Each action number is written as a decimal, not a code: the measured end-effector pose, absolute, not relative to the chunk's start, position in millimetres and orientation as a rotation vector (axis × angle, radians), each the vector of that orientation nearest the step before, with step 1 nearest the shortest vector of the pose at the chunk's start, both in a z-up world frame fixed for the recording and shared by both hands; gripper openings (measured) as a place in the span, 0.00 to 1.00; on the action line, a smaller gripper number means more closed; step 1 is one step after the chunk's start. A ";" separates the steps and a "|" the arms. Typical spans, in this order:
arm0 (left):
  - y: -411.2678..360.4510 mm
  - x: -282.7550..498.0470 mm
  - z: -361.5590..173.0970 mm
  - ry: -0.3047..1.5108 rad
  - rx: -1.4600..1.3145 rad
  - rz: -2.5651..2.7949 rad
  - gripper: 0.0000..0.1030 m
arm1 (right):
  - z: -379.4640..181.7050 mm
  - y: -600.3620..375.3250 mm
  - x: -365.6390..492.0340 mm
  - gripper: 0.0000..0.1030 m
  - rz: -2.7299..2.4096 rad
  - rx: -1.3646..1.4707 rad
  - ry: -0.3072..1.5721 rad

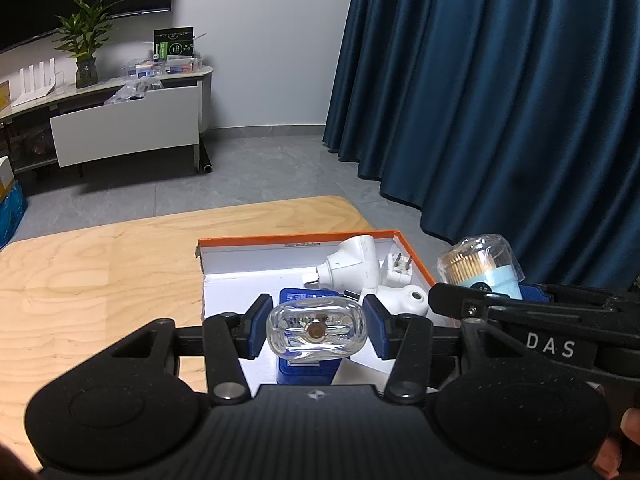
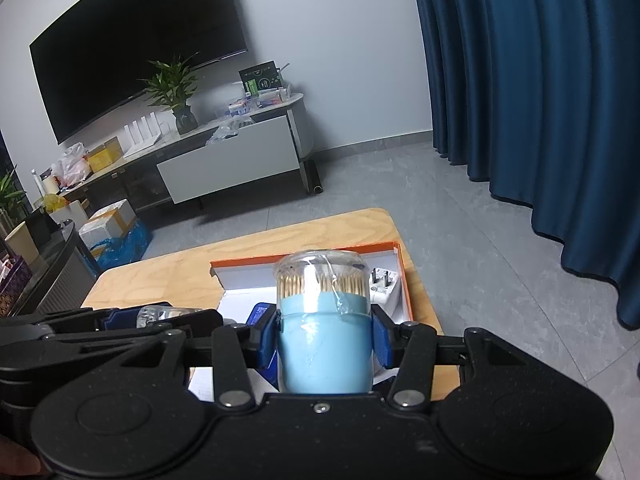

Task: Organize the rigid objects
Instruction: 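Lower the glass bottle and light-blue jar with both tools into the tray, then open the left tool to release the glass bottle while the right tool releases the jar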

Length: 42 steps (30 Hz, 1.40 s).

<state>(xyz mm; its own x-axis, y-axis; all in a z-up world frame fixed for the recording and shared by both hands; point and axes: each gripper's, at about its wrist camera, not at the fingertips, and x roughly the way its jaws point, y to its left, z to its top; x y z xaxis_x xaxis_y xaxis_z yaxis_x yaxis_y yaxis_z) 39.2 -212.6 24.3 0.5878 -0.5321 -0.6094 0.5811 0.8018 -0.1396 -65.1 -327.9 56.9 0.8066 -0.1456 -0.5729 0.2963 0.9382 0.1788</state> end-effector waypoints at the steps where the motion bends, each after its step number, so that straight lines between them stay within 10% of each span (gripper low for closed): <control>1: -212.2 40.2 24.0 0.684 0.077 -0.646 0.48 | 56.4 -327.8 -64.3 0.55 -0.239 0.267 0.588; 42: -216.1 90.2 12.1 0.720 0.092 -0.571 0.48 | 35.7 -329.2 -66.4 0.60 -0.239 0.262 0.580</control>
